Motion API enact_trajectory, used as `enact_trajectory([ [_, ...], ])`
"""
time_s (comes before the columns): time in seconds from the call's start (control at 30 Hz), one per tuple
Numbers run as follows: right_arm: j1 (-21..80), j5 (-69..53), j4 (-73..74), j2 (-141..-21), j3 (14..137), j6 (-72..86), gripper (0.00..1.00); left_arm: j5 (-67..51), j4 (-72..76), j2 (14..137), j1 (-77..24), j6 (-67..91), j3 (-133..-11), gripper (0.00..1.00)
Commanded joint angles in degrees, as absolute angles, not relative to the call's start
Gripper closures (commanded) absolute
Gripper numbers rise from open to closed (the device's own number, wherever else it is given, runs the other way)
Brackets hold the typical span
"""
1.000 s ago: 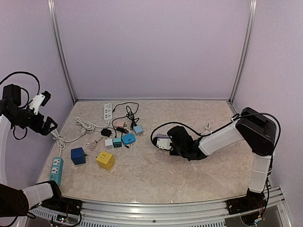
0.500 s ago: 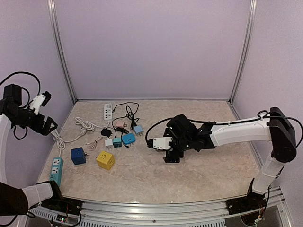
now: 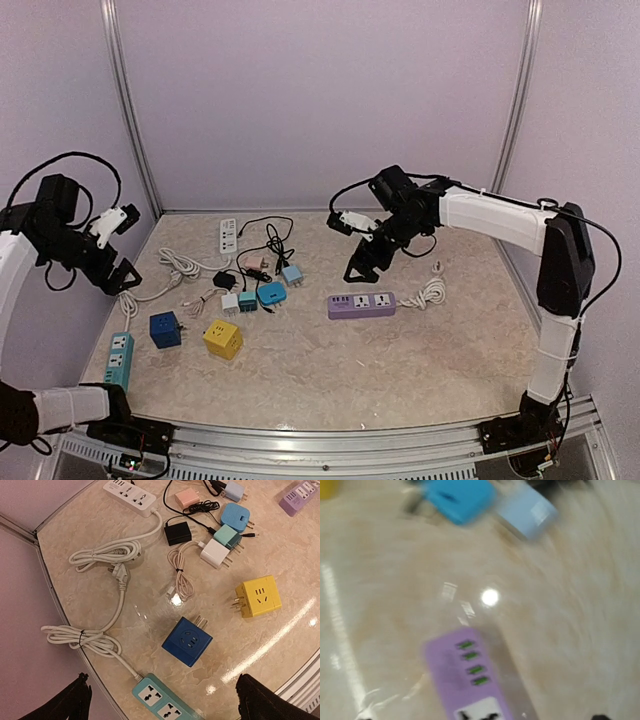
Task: Insert the plug
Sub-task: Place the socket at the center of the board, then pick up the plug from the center of the board.
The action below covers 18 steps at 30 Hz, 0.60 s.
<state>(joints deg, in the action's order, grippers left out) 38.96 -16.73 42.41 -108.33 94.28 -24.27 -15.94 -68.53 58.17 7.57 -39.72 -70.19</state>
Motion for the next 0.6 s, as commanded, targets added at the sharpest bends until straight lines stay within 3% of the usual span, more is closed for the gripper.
enact_trajectory([
  [0.0,33.1,-19.8,42.0,-113.1,98.0,0.5,0.08,-11.4,-68.1,59.2,2.8,-40.8,-66.5,0.01],
  [0.1,29.2,-26.5,30.1,-110.5,89.9,15.9,0.14,-6.8,-66.8,60.9,-3.5,-42.1,-63.0,0.02],
  [0.17,28.4,-23.6,24.1,-108.0,85.1,19.7,0.14,-4.3,-66.3,62.4,-5.9,-44.1,-60.7,0.03],
  [0.33,28.3,-10.3,24.9,-105.7,81.7,19.3,0.14,-0.3,-60.1,67.0,-8.1,-49.5,-54.4,0.02],
  [0.57,29.5,-7.1,26.9,-105.2,79.2,17.3,0.14,4.1,-43.9,74.3,-7.5,-58.9,-46.1,0.01],
])
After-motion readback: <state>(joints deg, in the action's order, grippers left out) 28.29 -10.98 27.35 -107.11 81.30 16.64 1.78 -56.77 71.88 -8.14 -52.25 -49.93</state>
